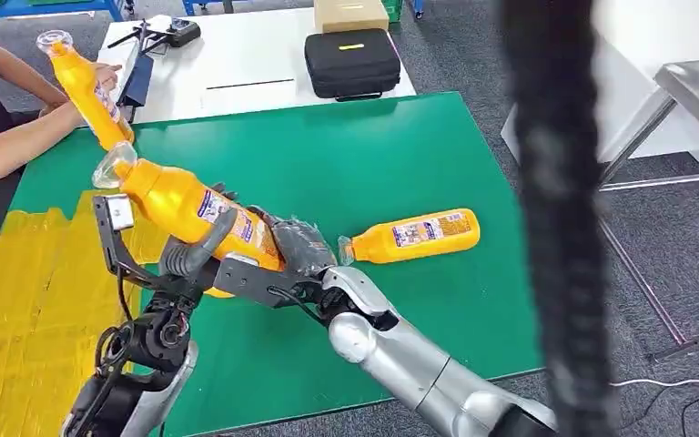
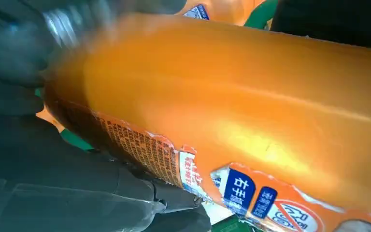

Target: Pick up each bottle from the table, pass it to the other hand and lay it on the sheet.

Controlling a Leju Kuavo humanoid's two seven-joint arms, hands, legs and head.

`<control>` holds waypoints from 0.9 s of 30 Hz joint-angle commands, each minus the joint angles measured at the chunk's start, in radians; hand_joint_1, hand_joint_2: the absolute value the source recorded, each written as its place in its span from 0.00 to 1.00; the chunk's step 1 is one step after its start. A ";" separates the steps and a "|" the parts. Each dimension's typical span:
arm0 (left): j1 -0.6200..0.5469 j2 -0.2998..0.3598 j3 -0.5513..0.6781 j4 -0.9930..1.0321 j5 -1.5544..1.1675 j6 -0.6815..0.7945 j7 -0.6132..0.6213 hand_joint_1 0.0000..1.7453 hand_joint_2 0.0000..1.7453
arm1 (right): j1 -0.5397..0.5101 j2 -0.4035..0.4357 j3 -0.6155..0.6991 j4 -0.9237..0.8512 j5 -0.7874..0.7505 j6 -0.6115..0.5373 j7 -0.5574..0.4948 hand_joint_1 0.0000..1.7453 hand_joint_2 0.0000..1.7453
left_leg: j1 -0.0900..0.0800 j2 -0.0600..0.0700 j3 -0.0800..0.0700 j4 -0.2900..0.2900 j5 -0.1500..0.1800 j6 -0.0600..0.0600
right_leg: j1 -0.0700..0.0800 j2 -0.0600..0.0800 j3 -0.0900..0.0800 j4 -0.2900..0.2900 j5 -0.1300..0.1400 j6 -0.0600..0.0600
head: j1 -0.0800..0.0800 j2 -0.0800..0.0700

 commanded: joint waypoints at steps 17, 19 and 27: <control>-0.077 0.021 0.006 -0.032 -0.346 0.163 -0.158 1.00 1.00 | -0.035 -0.052 0.077 0.127 0.085 0.057 0.068 0.00 0.00 | 0.001 -0.002 0.002 0.000 -0.001 -0.002 | 0.001 -0.003 0.003 0.000 -0.001 0.000 | 0.000 0.000; -0.095 0.054 0.091 0.005 -0.640 0.165 -0.129 1.00 1.00 | -0.015 -0.065 0.015 0.127 0.176 0.094 0.062 0.00 0.00 | 0.002 -0.002 0.004 0.001 -0.002 -0.003 | 0.002 -0.004 0.006 0.000 -0.003 0.000 | 0.000 0.000; -0.180 0.176 0.294 0.374 -1.427 0.232 -0.002 1.00 1.00 | -0.023 -0.056 -0.020 0.134 0.300 0.173 0.020 0.00 0.00 | 0.002 0.002 0.007 0.000 -0.002 -0.005 | 0.002 0.000 0.007 0.000 -0.002 -0.001 | 0.000 0.000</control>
